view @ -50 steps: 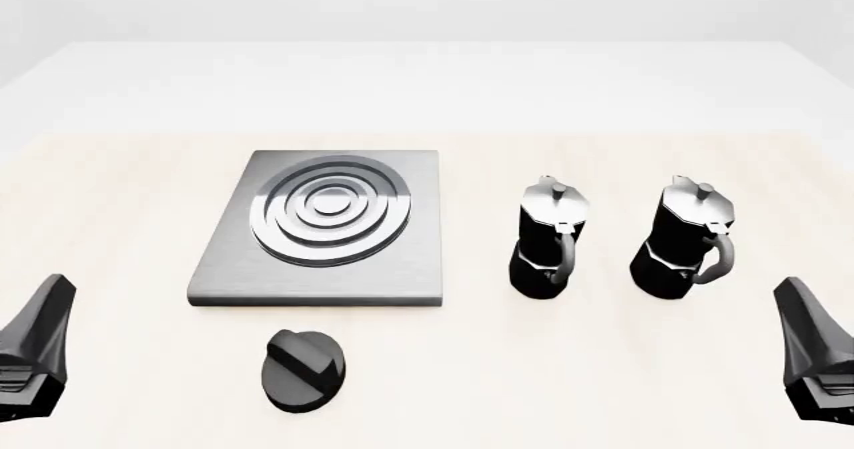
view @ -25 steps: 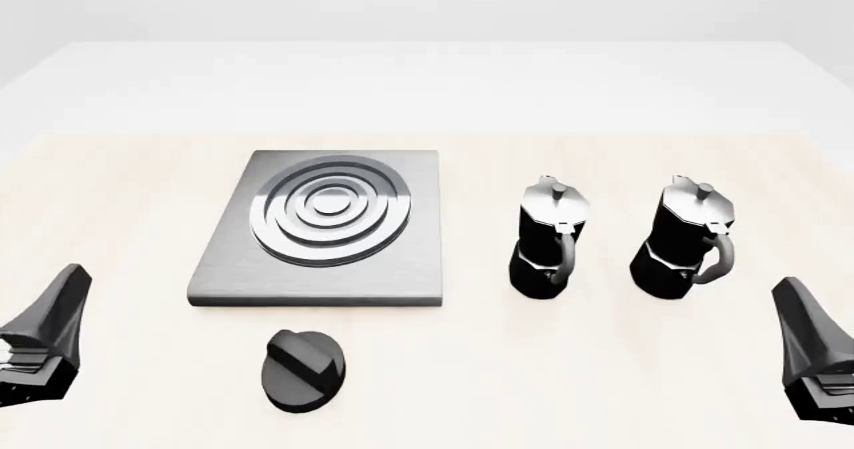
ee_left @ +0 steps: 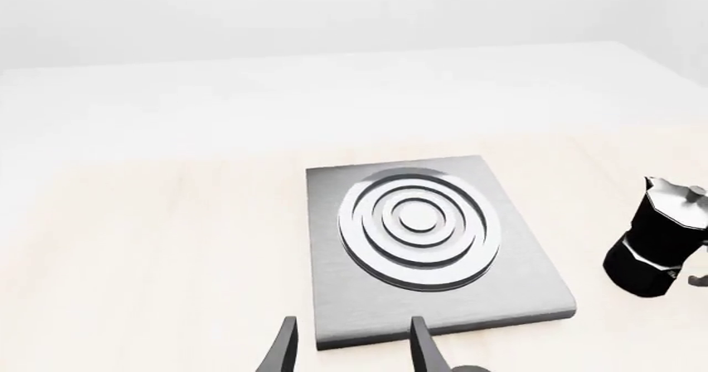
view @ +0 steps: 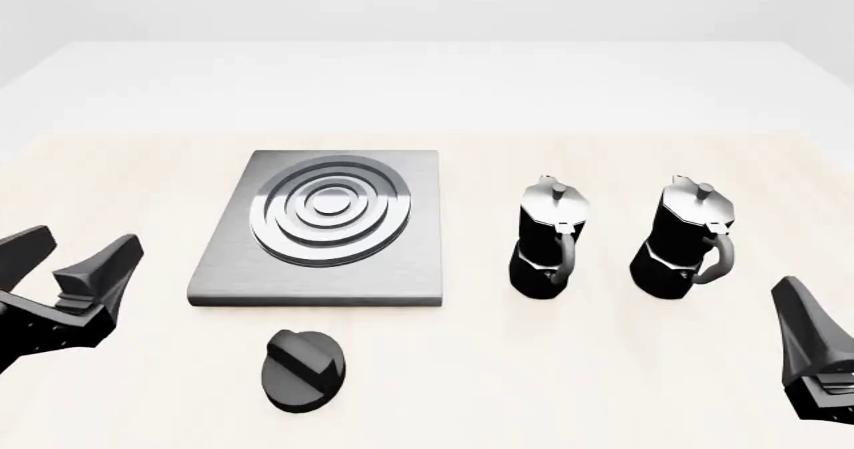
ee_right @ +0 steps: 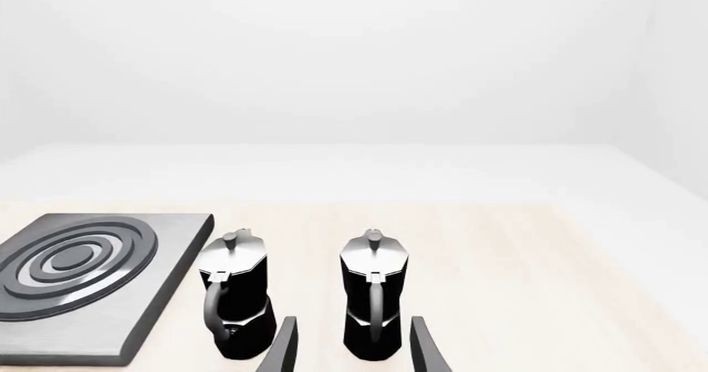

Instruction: Turn off the stove.

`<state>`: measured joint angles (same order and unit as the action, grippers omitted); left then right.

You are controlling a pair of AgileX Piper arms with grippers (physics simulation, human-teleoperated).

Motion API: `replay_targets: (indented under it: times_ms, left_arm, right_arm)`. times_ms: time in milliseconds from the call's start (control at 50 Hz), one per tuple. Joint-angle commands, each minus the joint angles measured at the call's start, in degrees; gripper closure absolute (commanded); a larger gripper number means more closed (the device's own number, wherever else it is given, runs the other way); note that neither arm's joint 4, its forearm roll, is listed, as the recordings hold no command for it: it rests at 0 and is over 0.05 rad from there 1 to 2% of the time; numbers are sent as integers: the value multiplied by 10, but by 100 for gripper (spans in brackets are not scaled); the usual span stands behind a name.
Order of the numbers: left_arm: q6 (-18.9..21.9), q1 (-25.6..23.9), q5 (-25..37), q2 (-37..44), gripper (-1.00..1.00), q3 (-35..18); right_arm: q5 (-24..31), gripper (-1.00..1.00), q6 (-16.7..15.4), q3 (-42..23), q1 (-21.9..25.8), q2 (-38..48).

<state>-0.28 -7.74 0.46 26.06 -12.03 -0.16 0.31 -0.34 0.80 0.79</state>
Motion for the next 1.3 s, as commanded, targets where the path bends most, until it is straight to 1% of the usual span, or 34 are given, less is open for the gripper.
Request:
replay_targets:
  times_ms: [20, 60, 80, 100, 120, 180, 220, 240, 260, 300, 360, 460, 580, 660, 780, 840, 920, 1140, 1160, 1300]
  left_arm:
    - [10, -28, 60, 42, -100, -46]
    - [6, -43, 63, 61, -100, -47]
    - [16, -44, 63, 69, -100, -47]
    - [10, -50, 63, 77, -100, -46]
    - [14, -63, 68, 84, -100, -45]
    - [4, -75, 72, 116, -100, -43]
    - [-2, -80, 77, 117, -100, -45]
    - [1, -90, 81, 124, -100, -46]
    - [13, -88, 85, 130, -100, -49]
    - [8, -97, 93, 139, -100, -56]
    - [16, -108, 93, 171, -100, -57]
    - [26, -104, 87, 190, -100, -51]
    - [45, -101, 57, 240, -100, -31]
    - [40, -97, 46, 258, -100, -22]
    - [39, -92, 1, 309, -100, -4]
    - [35, -100, -30, 343, -100, 4]
    - [28, -110, -52, 370, -100, 12]
    - [16, -126, -93, 413, -100, 25]
    - [21, -128, -99, 424, -100, 27]
    - [22, -134, -113, 436, -100, 29]
  right_arm:
    - [-1, -100, -1, 0, 0, 1]
    - [-1, -100, -2, 0, 1, 1]
    - [0, -100, -2, 0, 1, 1]
    - [0, -100, -1, 0, 1, 0]
    - [0, -100, -2, 0, 2, 0]
    - [0, -100, 0, 0, 1, 1]
    - [0, -100, 0, 0, 1, 1]
    - [0, -100, 0, 0, 1, 1]
    - [0, -100, 0, 0, 2, 1]
    - [-1, -100, 2, 0, 4, 3]
    - [-2, -100, 2, 1, 5, 4]
    - [-3, -100, 2, 1, 5, 5]
    - [-5, -100, 1, 1, 6, 7]
    - [-5, -100, 0, 1, 6, 8]
    - [-4, -100, 0, 1, 6, 6]
    - [-3, -100, 0, 1, 6, 5]
    - [-3, -100, 1, 0, 5, 5]
    - [-4, -100, 1, 1, 5, 7]
    - [-4, -100, 0, 1, 5, 6]
    - [-3, -100, 0, 1, 6, 5]
